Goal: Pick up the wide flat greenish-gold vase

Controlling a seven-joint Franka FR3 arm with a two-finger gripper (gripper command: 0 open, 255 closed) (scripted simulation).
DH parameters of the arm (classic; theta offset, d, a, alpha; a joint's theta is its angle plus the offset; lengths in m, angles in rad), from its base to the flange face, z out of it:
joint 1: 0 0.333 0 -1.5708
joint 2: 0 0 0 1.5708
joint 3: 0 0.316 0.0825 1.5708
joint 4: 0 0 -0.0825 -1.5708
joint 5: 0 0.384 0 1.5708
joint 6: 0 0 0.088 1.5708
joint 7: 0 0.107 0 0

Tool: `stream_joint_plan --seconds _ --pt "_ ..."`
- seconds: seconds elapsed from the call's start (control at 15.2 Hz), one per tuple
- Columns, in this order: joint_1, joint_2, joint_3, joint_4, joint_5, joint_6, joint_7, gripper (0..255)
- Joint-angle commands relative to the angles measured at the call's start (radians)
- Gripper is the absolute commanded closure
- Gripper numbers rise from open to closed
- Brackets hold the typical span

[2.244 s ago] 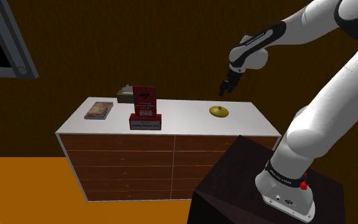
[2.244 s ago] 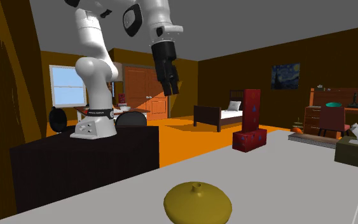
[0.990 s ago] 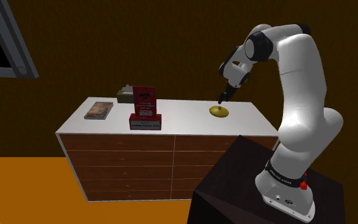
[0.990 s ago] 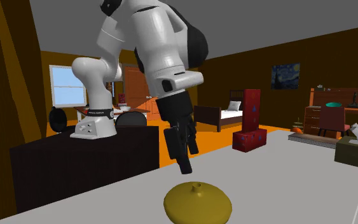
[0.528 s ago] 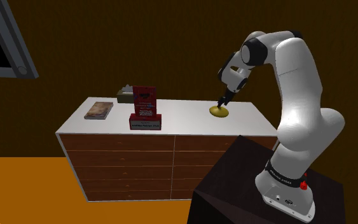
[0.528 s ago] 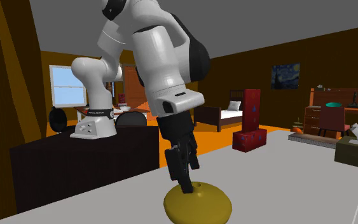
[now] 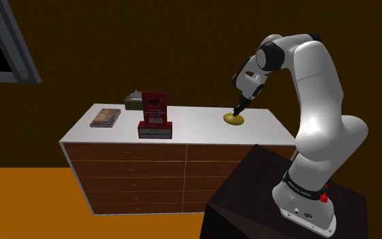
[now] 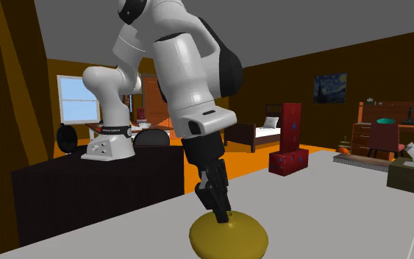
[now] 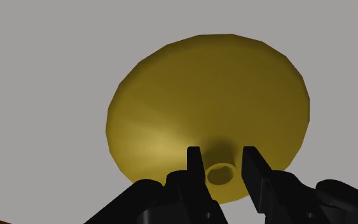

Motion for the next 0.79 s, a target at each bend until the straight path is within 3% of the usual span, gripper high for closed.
stream_joint_plan --seconds 0.0,0.73 --pt "0.0 0.0 0.0 0.0 0.0 0.0 0.0 255" --pt "0.038 -0.082 -0.05 -0.028 -0.065 -0.047 0.056 255"
